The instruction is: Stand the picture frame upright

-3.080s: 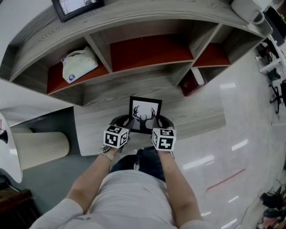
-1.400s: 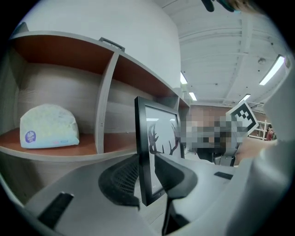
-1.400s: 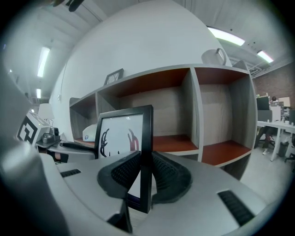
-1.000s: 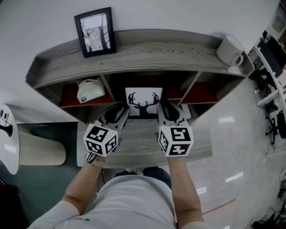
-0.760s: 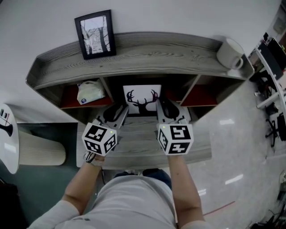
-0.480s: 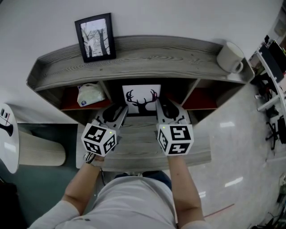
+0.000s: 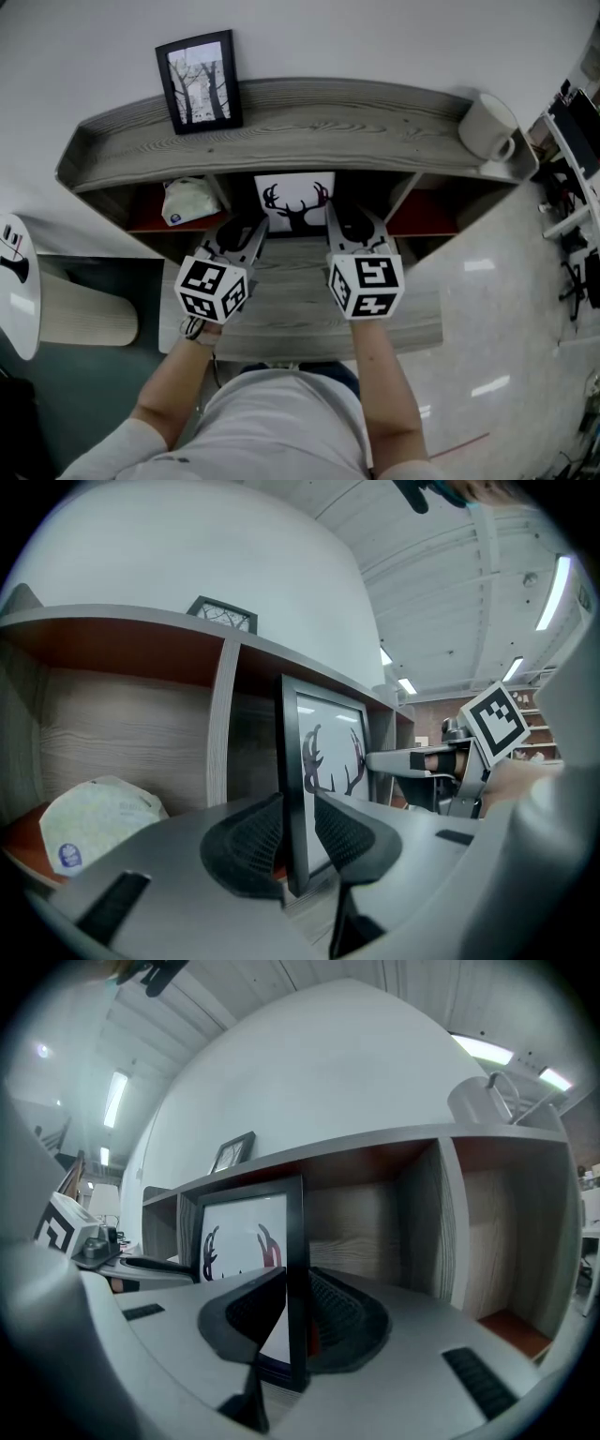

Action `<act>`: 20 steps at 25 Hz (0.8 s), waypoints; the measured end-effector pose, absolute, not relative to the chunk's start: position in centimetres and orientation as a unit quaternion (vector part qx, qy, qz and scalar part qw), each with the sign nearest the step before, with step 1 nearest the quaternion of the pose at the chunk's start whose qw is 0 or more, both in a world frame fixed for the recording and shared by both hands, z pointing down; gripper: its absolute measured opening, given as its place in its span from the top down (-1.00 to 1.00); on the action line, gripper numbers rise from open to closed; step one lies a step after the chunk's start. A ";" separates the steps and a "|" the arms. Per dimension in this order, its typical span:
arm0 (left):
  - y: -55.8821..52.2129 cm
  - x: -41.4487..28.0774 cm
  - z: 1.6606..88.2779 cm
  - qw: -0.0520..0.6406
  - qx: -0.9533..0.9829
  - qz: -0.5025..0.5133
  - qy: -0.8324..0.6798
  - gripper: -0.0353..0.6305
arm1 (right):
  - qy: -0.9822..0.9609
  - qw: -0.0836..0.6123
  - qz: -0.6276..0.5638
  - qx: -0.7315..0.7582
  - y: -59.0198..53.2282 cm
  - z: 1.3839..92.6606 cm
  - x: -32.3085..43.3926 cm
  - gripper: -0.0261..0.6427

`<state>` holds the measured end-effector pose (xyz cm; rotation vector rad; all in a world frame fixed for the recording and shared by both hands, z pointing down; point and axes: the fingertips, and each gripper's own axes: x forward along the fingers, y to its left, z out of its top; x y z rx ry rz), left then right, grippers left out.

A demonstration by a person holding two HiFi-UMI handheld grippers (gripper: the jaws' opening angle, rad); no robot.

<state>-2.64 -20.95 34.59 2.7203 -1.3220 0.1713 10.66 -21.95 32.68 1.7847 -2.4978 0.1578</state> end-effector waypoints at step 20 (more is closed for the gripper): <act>-24.2 -0.5 34.6 0.059 0.884 0.041 -0.461 0.56 | -0.816 0.001 0.056 0.576 -25.5 32.6 12.7 0.68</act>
